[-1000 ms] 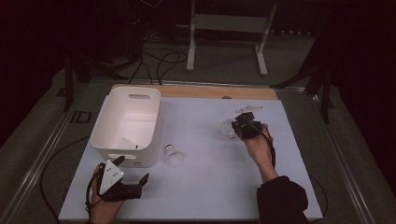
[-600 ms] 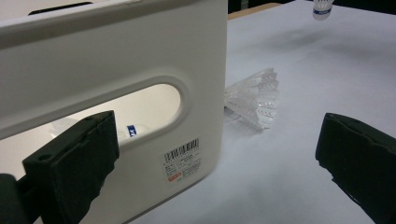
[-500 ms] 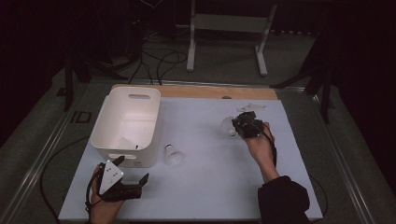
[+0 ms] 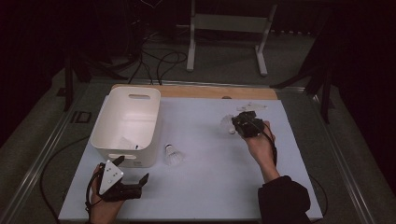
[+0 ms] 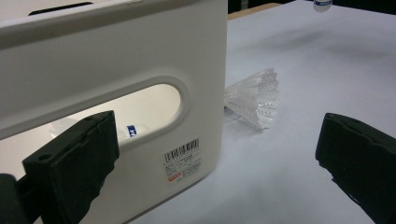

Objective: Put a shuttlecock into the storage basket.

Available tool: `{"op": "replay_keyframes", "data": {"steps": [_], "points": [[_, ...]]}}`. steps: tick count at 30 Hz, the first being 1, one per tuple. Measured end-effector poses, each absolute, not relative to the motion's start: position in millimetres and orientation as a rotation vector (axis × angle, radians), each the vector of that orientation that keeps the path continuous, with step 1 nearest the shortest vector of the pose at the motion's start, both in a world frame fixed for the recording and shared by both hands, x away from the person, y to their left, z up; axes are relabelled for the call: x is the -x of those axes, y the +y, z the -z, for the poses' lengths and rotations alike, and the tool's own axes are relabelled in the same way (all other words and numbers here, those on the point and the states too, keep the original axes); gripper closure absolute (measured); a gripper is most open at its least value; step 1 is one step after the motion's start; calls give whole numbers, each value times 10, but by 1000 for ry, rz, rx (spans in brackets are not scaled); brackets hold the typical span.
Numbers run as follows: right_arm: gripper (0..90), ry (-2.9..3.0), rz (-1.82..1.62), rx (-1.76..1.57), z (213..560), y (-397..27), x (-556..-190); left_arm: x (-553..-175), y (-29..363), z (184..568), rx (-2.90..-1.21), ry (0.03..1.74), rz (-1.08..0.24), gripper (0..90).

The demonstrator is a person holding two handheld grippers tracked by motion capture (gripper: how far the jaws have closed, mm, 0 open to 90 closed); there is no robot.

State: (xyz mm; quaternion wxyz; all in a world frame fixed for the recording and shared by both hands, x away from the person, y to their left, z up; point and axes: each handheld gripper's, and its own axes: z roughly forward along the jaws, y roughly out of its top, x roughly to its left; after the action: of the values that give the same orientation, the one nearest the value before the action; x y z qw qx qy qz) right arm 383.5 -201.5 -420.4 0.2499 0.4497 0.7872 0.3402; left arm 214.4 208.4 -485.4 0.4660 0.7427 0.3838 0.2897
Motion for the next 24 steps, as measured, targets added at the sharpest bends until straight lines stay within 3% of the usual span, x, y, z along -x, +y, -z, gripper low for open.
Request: {"op": "replay_keyframes", "data": {"steps": [24], "points": [[893, 2121, -962, -1185, 4039, -1947, -3800, -2138, 2087, 4849, -1820, 936, -711, 0]]}}
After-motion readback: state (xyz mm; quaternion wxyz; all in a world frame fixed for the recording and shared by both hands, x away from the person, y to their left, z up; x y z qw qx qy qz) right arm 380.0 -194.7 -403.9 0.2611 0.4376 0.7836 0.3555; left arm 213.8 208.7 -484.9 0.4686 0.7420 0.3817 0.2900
